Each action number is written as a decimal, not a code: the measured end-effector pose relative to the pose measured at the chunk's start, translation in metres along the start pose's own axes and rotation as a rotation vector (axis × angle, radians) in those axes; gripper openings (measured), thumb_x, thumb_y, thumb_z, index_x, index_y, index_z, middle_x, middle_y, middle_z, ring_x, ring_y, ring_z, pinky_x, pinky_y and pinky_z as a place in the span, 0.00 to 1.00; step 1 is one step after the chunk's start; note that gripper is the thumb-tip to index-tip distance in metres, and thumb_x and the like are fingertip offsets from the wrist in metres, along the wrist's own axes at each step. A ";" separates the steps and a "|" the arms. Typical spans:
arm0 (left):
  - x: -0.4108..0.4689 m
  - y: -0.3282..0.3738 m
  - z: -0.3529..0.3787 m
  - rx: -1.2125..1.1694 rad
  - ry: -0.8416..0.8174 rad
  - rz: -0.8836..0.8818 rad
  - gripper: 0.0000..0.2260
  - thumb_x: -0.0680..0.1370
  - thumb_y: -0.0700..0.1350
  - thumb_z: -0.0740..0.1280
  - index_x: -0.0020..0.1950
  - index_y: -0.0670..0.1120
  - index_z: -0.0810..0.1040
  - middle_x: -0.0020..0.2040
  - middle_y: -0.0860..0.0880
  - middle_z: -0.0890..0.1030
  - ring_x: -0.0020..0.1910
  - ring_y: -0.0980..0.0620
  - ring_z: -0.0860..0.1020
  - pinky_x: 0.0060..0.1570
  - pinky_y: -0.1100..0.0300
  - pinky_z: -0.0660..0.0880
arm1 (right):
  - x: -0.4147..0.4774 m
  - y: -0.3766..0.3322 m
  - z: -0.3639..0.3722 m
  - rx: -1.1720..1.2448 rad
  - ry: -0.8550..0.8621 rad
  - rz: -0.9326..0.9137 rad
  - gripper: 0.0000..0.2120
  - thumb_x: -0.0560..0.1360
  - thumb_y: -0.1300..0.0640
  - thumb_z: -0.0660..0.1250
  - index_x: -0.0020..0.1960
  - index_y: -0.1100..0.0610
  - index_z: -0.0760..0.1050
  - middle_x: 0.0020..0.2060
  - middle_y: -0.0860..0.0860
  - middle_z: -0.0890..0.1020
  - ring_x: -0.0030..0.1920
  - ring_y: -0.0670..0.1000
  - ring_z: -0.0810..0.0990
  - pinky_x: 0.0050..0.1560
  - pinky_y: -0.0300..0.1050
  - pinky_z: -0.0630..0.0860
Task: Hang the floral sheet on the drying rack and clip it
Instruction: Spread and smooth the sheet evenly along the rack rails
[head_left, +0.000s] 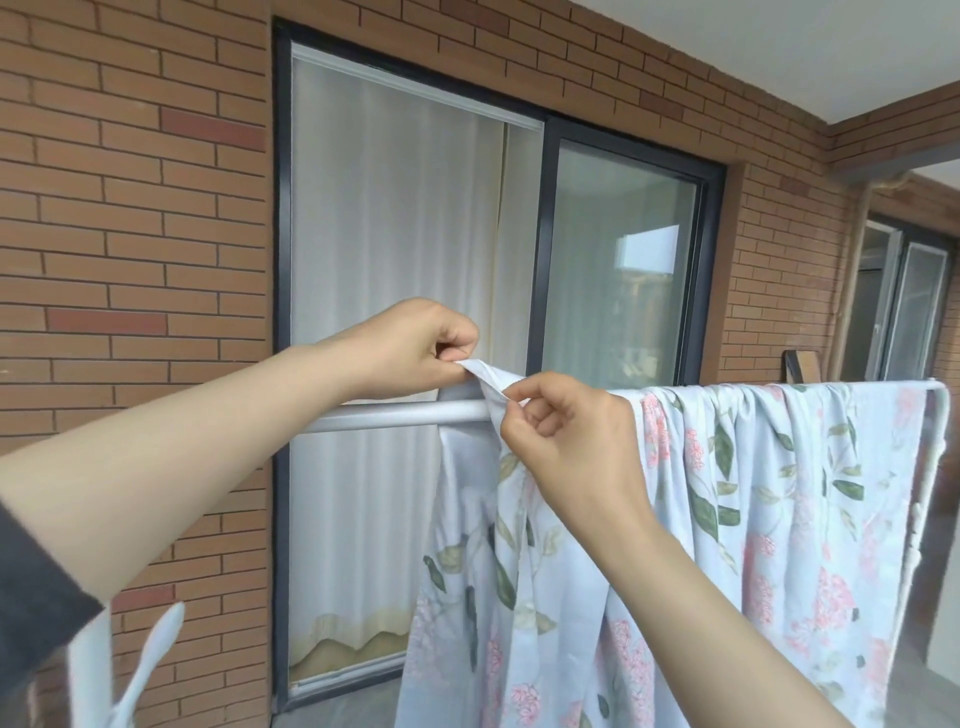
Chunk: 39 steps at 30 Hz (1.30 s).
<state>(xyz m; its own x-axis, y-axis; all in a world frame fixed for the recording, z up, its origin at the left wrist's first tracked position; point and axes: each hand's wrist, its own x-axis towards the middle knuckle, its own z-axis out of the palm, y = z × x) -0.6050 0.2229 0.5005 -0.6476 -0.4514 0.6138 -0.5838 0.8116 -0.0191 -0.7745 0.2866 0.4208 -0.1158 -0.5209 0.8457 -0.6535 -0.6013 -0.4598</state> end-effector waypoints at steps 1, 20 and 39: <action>-0.007 -0.003 -0.006 0.022 0.012 0.017 0.16 0.69 0.34 0.64 0.29 0.48 0.59 0.26 0.50 0.59 0.29 0.54 0.58 0.27 0.65 0.57 | -0.001 -0.004 0.005 0.025 -0.009 -0.008 0.05 0.70 0.60 0.69 0.42 0.51 0.81 0.26 0.44 0.76 0.31 0.44 0.76 0.38 0.39 0.75; -0.021 0.012 0.022 -0.050 0.023 -0.291 0.07 0.68 0.52 0.75 0.42 0.50 0.84 0.38 0.56 0.82 0.40 0.60 0.79 0.44 0.58 0.77 | -0.022 0.045 -0.014 0.159 0.021 0.240 0.08 0.74 0.62 0.68 0.40 0.51 0.80 0.31 0.49 0.82 0.33 0.49 0.81 0.38 0.41 0.79; -0.058 0.010 -0.027 -0.028 -0.009 -0.456 0.10 0.70 0.58 0.71 0.42 0.52 0.82 0.37 0.57 0.83 0.38 0.62 0.80 0.42 0.63 0.76 | 0.010 0.054 0.002 -0.039 -0.061 -0.050 0.10 0.75 0.57 0.69 0.55 0.50 0.80 0.45 0.41 0.74 0.43 0.42 0.76 0.44 0.29 0.70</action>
<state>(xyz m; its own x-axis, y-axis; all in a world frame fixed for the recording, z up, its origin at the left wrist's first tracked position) -0.5596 0.2672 0.4860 -0.3312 -0.7681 0.5479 -0.7971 0.5386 0.2732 -0.8089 0.2477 0.4040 -0.0374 -0.5271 0.8490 -0.6864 -0.6039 -0.4052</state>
